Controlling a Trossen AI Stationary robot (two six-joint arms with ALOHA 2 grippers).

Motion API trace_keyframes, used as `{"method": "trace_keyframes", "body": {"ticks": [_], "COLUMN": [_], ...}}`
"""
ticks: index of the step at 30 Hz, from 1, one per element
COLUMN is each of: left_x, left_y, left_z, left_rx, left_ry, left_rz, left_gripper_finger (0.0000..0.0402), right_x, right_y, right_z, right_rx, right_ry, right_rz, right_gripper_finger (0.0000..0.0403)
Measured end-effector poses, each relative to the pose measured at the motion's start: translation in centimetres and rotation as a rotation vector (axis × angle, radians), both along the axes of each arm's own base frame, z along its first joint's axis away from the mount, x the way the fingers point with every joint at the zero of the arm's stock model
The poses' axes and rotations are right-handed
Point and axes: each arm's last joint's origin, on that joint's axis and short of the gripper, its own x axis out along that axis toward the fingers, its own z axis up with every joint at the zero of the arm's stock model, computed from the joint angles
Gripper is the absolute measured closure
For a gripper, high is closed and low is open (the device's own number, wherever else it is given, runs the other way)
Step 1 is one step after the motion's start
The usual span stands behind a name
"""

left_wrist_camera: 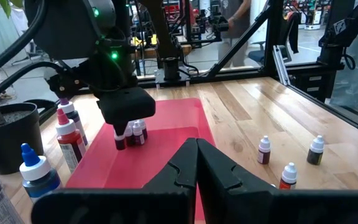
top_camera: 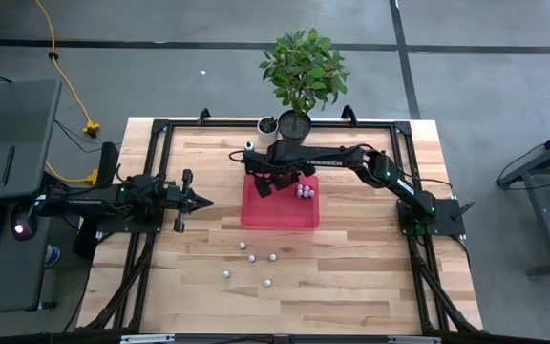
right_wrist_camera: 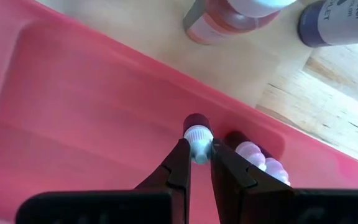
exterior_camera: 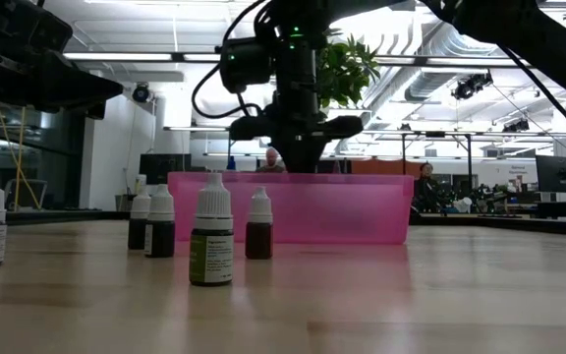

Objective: Pick & Place food coloring
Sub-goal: Put the small red food coloring bottle into the pink container

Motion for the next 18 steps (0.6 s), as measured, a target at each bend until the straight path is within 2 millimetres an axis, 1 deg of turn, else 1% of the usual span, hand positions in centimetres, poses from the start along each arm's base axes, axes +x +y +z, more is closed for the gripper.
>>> {"method": "trace_keyframes", "body": {"ticks": [18], "left_x": [0.0], "left_y": [0.0], "left_z": [0.0], "left_rx": [0.000], "left_ry": [0.000], "left_rz": [0.000], "left_gripper_finger": [0.0401], "right_x": [1.1], "right_y": [0.8], "right_z": [0.1], "right_rx": [-0.023], "right_ry": [-0.095], "right_rz": [0.030], "right_gripper_finger": [0.0370]}}
